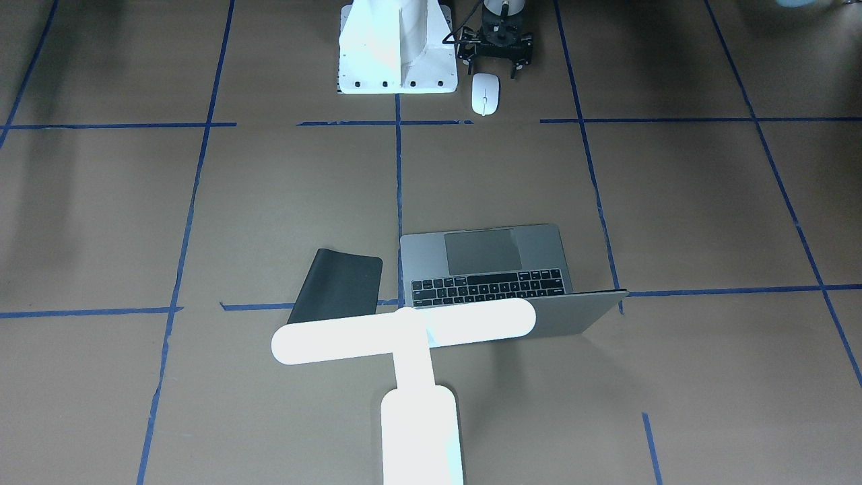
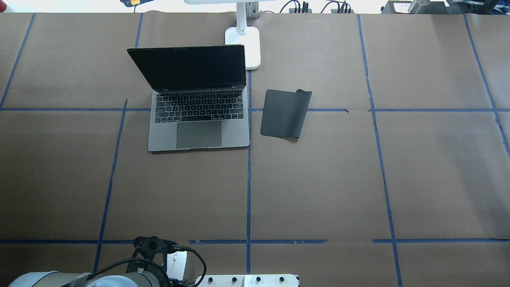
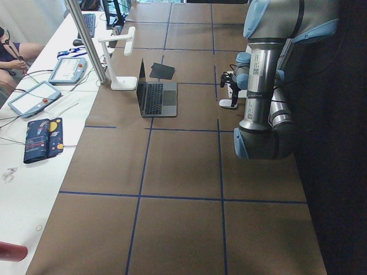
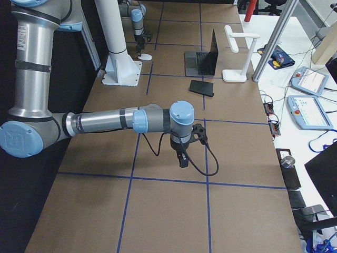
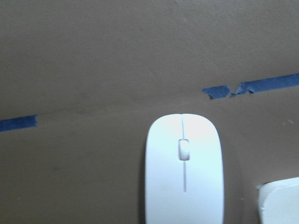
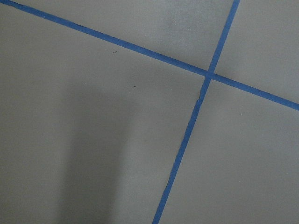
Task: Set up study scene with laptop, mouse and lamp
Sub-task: 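Lower the left gripper over the white mouse and grasp it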
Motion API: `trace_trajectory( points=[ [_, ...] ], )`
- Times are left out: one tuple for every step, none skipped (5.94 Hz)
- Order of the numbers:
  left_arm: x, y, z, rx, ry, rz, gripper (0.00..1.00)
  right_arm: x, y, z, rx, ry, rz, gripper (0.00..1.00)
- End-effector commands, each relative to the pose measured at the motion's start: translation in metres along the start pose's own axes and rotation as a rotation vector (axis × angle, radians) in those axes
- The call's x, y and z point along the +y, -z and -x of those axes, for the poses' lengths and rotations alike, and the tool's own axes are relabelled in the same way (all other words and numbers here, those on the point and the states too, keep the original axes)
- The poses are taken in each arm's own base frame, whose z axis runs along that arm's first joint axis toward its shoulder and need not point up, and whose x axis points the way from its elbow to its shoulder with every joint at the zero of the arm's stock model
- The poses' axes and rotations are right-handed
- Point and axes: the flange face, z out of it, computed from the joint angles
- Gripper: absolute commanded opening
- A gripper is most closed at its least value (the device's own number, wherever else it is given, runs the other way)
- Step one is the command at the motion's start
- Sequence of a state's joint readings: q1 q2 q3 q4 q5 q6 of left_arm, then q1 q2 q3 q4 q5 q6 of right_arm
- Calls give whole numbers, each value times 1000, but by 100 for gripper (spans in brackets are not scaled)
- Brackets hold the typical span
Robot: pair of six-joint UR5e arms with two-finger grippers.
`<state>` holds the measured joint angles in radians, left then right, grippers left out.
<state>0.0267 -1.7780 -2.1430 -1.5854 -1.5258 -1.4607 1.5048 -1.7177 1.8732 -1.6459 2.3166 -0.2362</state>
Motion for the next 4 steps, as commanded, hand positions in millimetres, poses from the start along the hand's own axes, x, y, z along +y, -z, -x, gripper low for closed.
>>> trace_trajectory(
  points=[
    [-1,-5,-5,0,19,-8,100,-1,-1,-1,0,-1,2,100],
    [-3,-7,-4,-6,21,-16,100,-2,0,-1,0,0,1,100],
    [-3,-13,-3,-16,20,-16,100,-2,0,0,0,-2,1,100],
    [-2,-16,-3,-23,20,-16,100,-2,0,-1,2,-2,1,100]
  ],
)
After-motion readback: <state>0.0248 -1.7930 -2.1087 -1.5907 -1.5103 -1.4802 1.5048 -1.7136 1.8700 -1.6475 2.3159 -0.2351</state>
